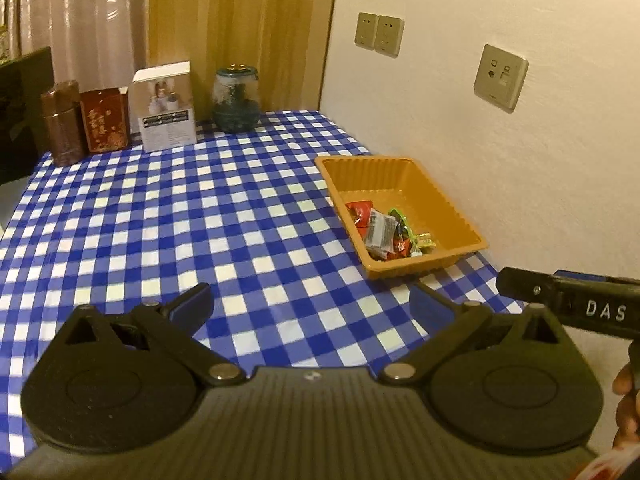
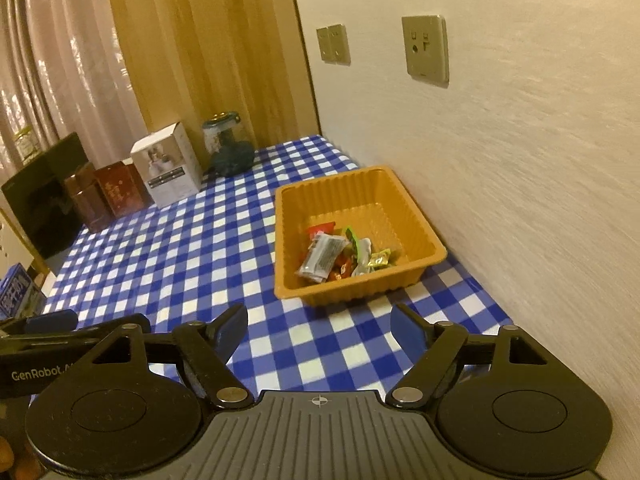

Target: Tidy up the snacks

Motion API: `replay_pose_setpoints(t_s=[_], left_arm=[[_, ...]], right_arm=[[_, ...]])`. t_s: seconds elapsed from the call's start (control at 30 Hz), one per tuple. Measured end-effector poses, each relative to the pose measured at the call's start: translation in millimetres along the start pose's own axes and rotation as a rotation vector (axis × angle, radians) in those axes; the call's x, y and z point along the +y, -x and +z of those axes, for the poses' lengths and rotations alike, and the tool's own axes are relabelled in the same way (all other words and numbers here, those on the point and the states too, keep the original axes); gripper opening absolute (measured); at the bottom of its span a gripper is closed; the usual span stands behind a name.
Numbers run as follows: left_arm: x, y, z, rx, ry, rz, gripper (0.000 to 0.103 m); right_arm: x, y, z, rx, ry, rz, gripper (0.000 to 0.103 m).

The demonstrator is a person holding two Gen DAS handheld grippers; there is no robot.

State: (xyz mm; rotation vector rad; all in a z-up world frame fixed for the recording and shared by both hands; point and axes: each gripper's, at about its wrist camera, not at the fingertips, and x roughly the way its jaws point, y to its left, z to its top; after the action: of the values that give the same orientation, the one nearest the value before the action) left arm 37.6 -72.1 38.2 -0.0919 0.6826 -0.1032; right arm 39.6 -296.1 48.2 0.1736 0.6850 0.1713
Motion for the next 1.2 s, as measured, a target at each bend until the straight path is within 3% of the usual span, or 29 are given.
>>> replay_pose_setpoints(t_s=[0.53,1.2], left_arm=[[6,36,-26,0.016,0.004,0.056,0.103],[4,49,-24,0.007,-0.003,0.052,0.103]], right_arm=[[14,41,-23,0.002,0.05,-0.015,0.078],[15,51,-26,0.004,0.081,-0.013,0.079]])
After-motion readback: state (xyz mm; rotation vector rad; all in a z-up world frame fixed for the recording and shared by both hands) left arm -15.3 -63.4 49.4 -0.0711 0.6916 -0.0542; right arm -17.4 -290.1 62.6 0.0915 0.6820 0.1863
